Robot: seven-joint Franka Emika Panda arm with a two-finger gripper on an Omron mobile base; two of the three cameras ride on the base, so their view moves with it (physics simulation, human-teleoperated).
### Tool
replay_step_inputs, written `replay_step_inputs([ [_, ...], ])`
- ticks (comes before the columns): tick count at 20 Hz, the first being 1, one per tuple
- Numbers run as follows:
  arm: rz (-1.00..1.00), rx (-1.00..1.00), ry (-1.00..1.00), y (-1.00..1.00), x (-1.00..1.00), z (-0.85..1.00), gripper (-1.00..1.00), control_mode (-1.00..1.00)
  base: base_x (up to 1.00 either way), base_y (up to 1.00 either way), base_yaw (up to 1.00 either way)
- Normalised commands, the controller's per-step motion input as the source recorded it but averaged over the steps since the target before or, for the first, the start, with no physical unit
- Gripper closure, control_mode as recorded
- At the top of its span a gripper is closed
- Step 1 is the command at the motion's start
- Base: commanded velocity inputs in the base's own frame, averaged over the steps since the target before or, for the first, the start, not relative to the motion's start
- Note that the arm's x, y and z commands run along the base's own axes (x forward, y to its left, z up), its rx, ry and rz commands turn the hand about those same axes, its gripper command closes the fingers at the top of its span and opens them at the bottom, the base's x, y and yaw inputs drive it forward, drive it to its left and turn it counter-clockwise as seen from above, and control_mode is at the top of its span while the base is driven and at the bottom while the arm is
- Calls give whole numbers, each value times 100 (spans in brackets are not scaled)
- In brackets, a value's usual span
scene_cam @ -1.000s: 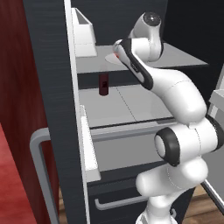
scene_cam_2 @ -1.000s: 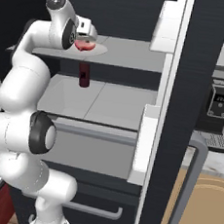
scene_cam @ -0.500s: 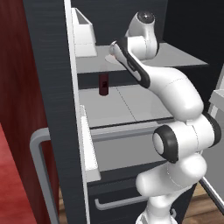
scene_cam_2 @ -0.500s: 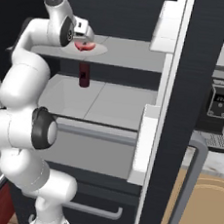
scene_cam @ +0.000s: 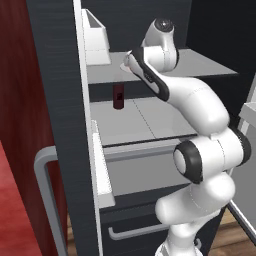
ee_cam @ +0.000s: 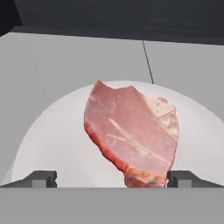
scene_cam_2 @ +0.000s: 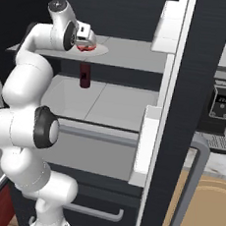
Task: Retrieve the steak from the fridge and place it on the saucepan with marinade on the stove.
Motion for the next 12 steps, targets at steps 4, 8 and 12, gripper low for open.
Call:
replay_step_inputs([
  [4,0,0,0,0,34,0,-100,-100,0,0,0],
  [8,0,0,1,0,40,0,-100,-100,0,0,0],
  [12,0,0,5,0,32,0,-100,-100,0,0,0],
])
